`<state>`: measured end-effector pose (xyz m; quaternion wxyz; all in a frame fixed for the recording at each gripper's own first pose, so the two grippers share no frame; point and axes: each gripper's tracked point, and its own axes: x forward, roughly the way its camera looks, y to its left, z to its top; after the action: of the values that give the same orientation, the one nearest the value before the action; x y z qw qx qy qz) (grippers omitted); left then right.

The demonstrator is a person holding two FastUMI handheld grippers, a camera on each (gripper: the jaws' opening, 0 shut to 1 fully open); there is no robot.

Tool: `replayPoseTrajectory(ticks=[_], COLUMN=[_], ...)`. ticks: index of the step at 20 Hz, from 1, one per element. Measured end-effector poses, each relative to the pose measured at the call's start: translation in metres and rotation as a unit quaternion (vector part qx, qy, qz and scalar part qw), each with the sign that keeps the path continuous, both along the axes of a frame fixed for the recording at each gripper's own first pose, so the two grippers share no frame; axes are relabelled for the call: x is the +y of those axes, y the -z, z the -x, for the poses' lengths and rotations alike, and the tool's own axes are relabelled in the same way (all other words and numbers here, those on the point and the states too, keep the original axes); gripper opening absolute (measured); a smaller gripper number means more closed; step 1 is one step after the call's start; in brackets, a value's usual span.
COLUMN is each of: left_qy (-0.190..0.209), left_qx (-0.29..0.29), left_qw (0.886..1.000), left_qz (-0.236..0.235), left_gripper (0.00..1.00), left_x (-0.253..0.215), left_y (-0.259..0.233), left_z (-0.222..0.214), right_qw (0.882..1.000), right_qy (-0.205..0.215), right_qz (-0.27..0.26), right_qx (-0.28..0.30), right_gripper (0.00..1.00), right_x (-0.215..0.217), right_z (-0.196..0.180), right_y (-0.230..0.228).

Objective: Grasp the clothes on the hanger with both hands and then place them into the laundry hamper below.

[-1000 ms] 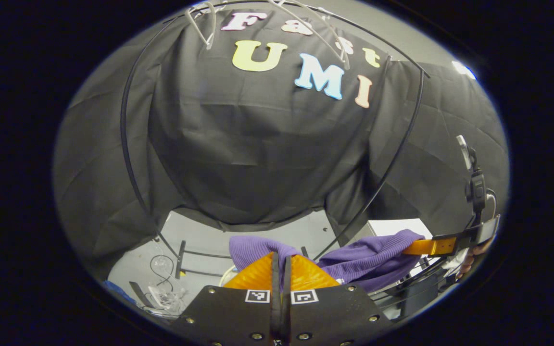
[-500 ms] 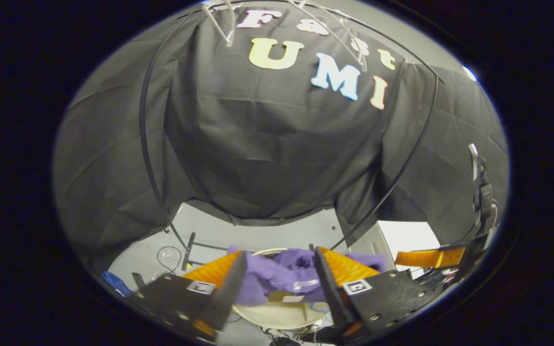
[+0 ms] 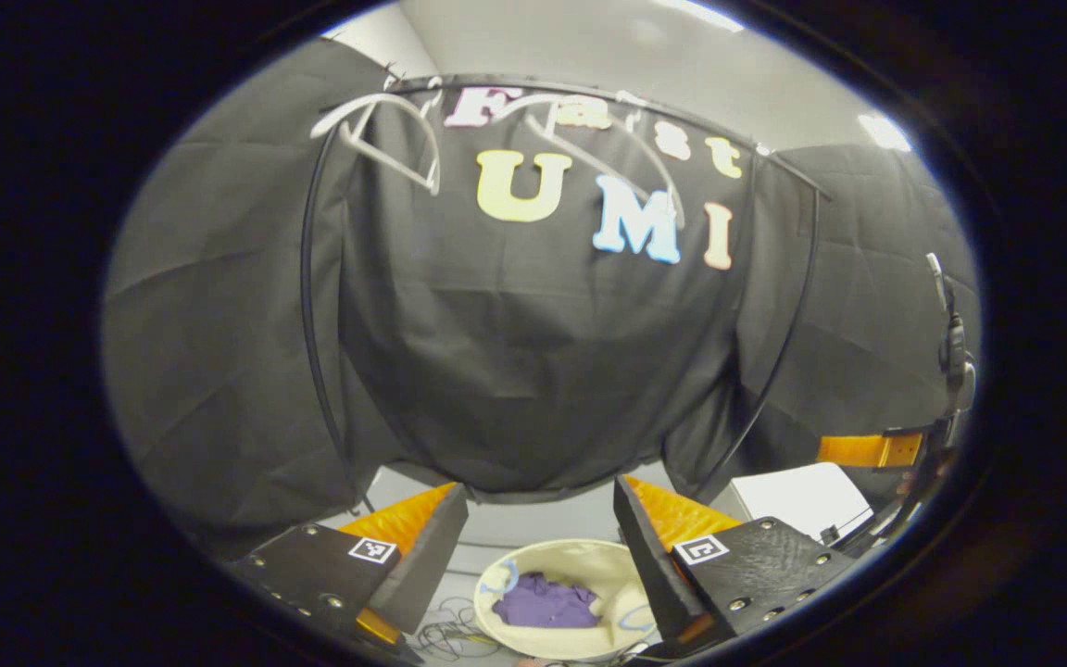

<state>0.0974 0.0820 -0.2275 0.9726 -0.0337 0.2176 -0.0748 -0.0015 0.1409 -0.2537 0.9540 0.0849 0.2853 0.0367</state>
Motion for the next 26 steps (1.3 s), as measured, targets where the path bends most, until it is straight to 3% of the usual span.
replayPoseTrajectory(ticks=[2, 5, 9, 10, 12, 14, 16, 17, 22, 24, 25, 26], left_qy=[0.002, 0.013, 0.007, 0.004, -0.003, -0.013, -0.027, -0.033, -0.052, -0.055, -0.058, -0.056], left_qx=[-0.042, -0.101, -0.154, -0.164, -0.181, -0.192, -0.198, -0.195, -0.178, -0.173, -0.167, -0.17], left_qw=[0.999, 0.995, 0.988, 0.986, 0.984, 0.981, 0.979, 0.979, 0.982, 0.982, 0.982, 0.981], left_qz=[-0.008, -0.008, 0.003, 0.005, -0.001, -0.025, -0.047, -0.053, -0.04, -0.049, -0.059, -0.072], left_gripper=[0.94, 0.94, 0.94, 0.94, 0.92, 0.92, 0.93, 0.93, 0.94, 0.94, 0.9, 0.92], left_x=[0.001, -0.003, -0.002, -0.003, 0.007, 0.02, 0.033, 0.039, 0.051, 0.051, 0.052, 0.053], left_y=[-0.044, -0.108, -0.172, -0.182, -0.205, -0.217, -0.222, -0.221, -0.223, -0.227, -0.228, -0.233], left_z=[-0.002, -0.013, -0.013, -0.009, -0.009, -0.009, -0.011, -0.01, 0.003, 0.002, 0.004, 0.006], right_qw=[0.998, 0.99, 0.973, 0.969, 0.962, 0.957, 0.956, 0.957, 0.958, 0.96, 0.961, 0.96], right_qy=[0.016, 0.034, 0.052, 0.053, 0.056, 0.057, 0.063, 0.066, 0.095, 0.1, 0.098, 0.099], right_qz=[0.014, 0.033, 0.044, 0.053, 0.073, 0.082, 0.087, 0.09, 0.088, 0.095, 0.101, 0.108], right_qx=[-0.059, -0.131, -0.22, -0.235, -0.257, -0.273, -0.273, -0.269, -0.255, -0.244, -0.237, -0.237], right_gripper=[0.91, 0.96, 0.95, 0.91, 0.95, 0.91, 0.95, 0.91, 0.95, 0.95, 0.91, 0.95], right_x=[-0.014, -0.03, -0.045, -0.049, -0.06, -0.068, -0.078, -0.084, -0.102, -0.107, -0.107, -0.109], right_z=[-0.014, -0.03, -0.032, -0.03, -0.025, -0.018, -0.013, -0.01, -0.001, 0.002, 0.005, 0.006], right_y=[-0.039, -0.096, -0.163, -0.174, -0.193, -0.207, -0.211, -0.21, -0.216, -0.217, -0.219, -0.222])
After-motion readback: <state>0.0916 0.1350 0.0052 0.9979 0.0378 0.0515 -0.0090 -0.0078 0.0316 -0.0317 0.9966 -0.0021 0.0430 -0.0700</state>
